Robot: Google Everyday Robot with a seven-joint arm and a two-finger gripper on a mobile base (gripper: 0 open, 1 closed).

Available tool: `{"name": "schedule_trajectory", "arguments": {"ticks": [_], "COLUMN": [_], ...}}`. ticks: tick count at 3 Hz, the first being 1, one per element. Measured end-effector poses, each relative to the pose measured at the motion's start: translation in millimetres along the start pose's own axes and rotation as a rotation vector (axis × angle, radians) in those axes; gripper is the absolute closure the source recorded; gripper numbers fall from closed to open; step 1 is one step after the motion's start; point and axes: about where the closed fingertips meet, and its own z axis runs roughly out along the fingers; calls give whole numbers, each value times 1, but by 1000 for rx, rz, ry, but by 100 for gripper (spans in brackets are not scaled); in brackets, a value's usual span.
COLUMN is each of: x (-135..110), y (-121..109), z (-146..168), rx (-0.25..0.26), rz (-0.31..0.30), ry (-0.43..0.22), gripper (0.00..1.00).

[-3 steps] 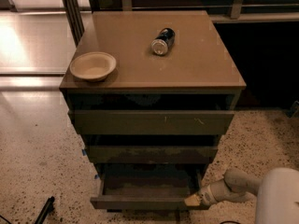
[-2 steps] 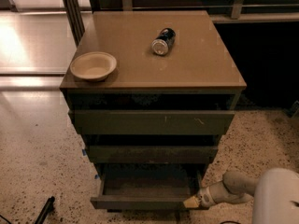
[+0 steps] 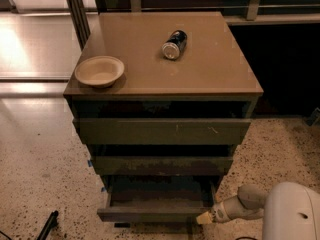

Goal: Close bottom drawer

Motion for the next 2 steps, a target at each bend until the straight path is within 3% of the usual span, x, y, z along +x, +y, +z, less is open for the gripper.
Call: {"name": "schedule_trajectory", "arguments": {"ticks": [1, 2], "x": [-2, -3], "y": [-16, -16], "z": [9, 8], "rx": [7, 8], "rz": [6, 6], "ry": [5, 5], "gripper": [100, 100]}}
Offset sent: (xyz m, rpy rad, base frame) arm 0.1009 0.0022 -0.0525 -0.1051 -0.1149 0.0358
